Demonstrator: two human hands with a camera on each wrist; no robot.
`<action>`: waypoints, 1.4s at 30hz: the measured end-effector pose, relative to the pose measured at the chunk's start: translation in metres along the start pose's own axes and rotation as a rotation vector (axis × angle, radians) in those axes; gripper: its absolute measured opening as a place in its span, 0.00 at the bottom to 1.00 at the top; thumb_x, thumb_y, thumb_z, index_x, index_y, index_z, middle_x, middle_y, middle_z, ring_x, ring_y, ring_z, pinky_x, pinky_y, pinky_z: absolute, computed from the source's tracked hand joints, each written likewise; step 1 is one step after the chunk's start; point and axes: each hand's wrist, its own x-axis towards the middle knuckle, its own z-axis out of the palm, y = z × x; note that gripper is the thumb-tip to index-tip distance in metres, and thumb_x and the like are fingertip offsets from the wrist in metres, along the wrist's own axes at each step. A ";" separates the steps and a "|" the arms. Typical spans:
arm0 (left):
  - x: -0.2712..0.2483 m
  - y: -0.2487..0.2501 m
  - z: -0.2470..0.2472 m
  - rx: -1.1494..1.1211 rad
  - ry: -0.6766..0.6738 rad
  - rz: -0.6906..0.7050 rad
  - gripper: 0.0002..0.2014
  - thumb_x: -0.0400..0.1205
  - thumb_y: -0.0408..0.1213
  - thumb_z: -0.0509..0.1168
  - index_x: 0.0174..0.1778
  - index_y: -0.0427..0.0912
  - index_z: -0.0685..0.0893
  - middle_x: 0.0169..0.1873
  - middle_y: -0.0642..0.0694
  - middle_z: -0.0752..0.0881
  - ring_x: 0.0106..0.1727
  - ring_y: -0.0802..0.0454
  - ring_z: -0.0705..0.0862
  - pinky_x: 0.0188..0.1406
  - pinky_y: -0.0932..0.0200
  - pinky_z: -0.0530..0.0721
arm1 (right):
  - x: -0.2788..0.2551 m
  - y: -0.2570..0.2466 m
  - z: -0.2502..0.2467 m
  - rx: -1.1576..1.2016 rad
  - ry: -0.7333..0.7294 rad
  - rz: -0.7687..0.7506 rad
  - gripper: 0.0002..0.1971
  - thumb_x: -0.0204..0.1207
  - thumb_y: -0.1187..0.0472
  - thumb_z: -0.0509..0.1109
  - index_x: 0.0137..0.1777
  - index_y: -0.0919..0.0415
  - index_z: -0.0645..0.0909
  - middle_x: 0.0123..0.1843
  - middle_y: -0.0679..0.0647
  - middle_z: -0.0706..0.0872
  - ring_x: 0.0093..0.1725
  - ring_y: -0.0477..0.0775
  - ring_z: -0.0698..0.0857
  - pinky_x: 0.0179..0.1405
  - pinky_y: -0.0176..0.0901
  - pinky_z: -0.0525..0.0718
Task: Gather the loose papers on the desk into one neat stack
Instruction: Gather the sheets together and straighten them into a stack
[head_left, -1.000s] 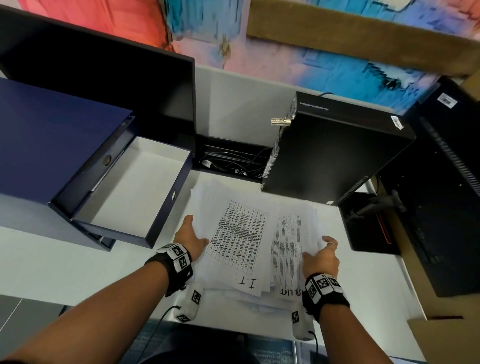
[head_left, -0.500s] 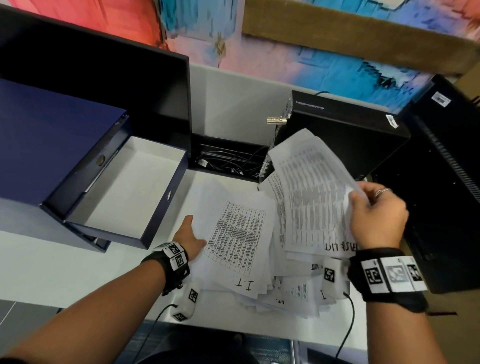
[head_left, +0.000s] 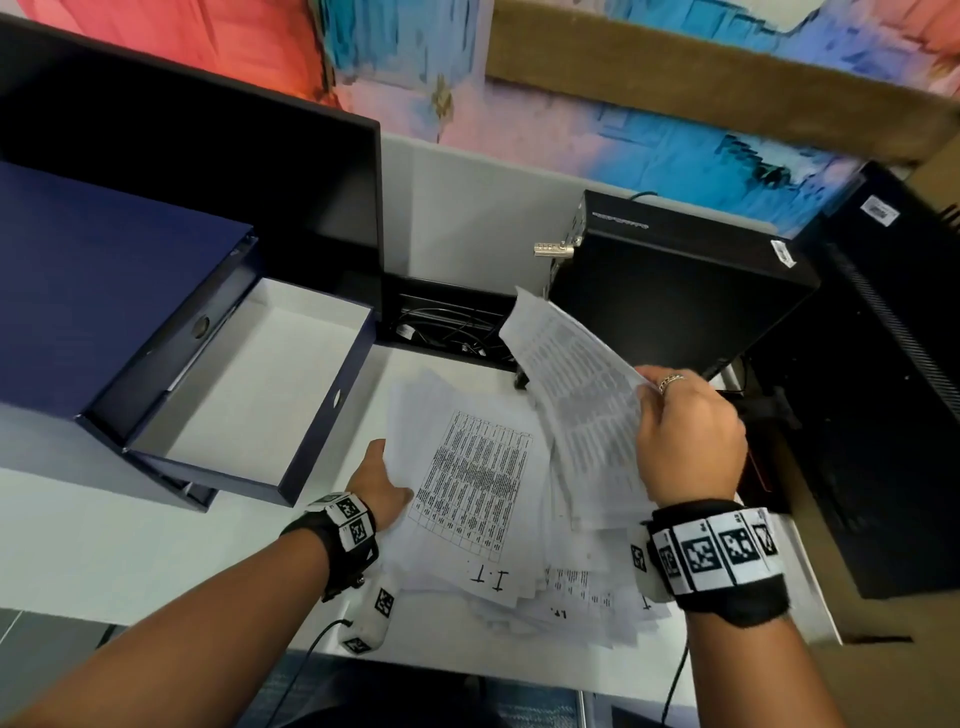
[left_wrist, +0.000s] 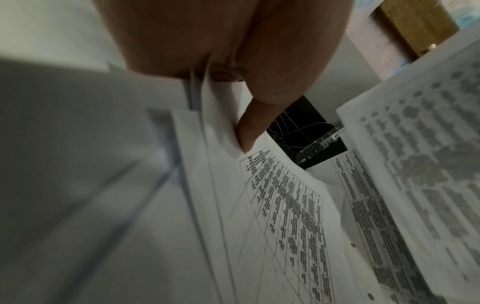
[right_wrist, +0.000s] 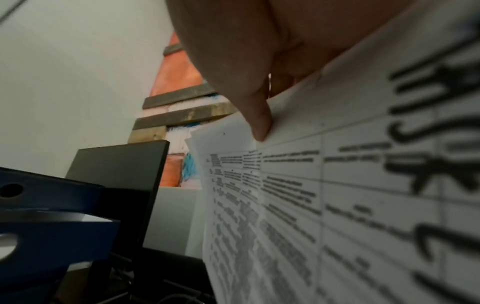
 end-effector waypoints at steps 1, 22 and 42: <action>-0.001 0.001 0.000 0.008 0.002 -0.004 0.31 0.76 0.30 0.71 0.73 0.43 0.66 0.55 0.44 0.84 0.55 0.43 0.85 0.56 0.56 0.82 | 0.000 -0.005 -0.003 0.007 0.064 -0.053 0.11 0.81 0.63 0.68 0.58 0.54 0.88 0.55 0.51 0.89 0.47 0.62 0.89 0.44 0.49 0.84; -0.009 0.013 -0.002 -0.262 -0.047 -0.159 0.25 0.90 0.48 0.51 0.80 0.38 0.67 0.77 0.44 0.71 0.78 0.47 0.69 0.75 0.58 0.62 | -0.047 0.070 0.131 0.245 -0.473 0.635 0.16 0.77 0.71 0.65 0.64 0.64 0.83 0.62 0.60 0.88 0.54 0.58 0.86 0.52 0.38 0.82; -0.057 0.109 -0.042 -0.537 -0.069 0.448 0.14 0.83 0.31 0.67 0.57 0.56 0.82 0.51 0.56 0.91 0.54 0.63 0.89 0.51 0.66 0.86 | -0.018 0.023 0.054 0.998 -0.281 0.550 0.11 0.66 0.66 0.82 0.48 0.63 0.87 0.44 0.56 0.94 0.42 0.53 0.94 0.47 0.55 0.92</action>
